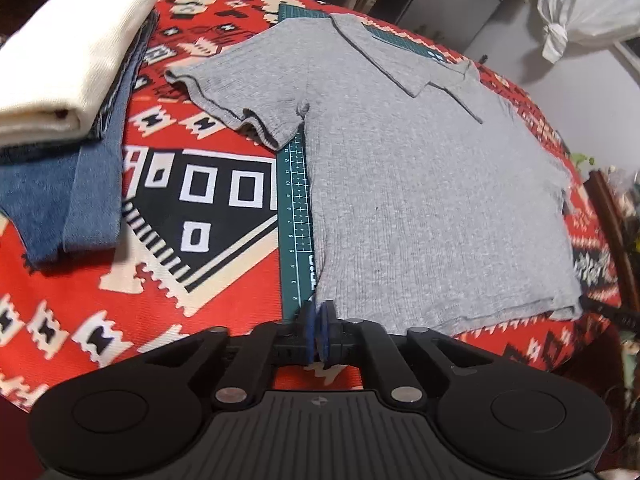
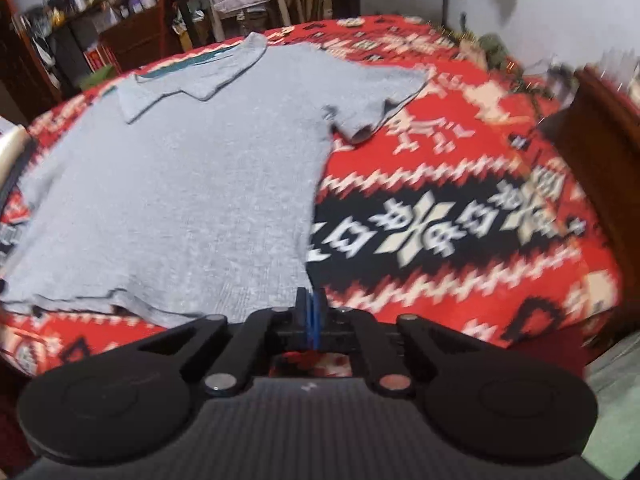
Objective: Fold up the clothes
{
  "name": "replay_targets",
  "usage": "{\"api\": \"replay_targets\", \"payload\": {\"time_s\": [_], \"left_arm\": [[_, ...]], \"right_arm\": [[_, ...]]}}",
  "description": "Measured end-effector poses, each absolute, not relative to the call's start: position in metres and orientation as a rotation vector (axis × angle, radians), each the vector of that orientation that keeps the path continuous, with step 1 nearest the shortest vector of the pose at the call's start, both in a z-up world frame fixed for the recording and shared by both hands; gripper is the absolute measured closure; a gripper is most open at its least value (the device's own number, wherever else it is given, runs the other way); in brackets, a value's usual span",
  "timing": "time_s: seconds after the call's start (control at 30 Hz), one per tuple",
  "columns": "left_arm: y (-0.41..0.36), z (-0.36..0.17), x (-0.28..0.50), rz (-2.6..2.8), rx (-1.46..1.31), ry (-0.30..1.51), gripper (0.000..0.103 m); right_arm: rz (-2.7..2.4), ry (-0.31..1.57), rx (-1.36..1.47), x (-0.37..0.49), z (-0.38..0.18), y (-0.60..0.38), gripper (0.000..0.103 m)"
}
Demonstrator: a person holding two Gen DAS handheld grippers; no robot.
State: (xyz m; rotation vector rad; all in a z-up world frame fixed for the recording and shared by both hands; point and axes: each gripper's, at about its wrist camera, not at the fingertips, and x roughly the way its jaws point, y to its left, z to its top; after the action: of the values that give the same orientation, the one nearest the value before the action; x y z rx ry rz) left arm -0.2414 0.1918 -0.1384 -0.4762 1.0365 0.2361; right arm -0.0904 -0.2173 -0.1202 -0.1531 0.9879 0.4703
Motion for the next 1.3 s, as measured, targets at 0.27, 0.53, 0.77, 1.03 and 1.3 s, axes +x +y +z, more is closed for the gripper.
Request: {"api": "replay_targets", "payload": {"time_s": [0.27, 0.53, 0.77, 1.03, 1.3], "left_arm": [[0.192, -0.139, -0.242, 0.253, -0.421, 1.048, 0.101], [0.182, -0.125, -0.246, 0.265, -0.327, 0.983, 0.079], [0.153, -0.098, -0.242, 0.099, -0.201, 0.809, 0.076], [0.093, -0.125, -0.193, -0.123, -0.048, 0.798, 0.083], [0.085, -0.150, -0.189, -0.166, -0.064, 0.893, 0.090]], "right_arm": [[0.437, 1.005, -0.175, -0.083, -0.125, -0.228, 0.101], [0.479, 0.926, -0.127, -0.093, -0.103, -0.233, 0.079], [0.740, 0.804, -0.260, -0.117, -0.089, -0.181, 0.075], [0.852, 0.862, -0.267, -0.118, -0.119, -0.124, 0.084], [0.824, 0.871, -0.341, -0.133, -0.131, -0.119, 0.084]]}}
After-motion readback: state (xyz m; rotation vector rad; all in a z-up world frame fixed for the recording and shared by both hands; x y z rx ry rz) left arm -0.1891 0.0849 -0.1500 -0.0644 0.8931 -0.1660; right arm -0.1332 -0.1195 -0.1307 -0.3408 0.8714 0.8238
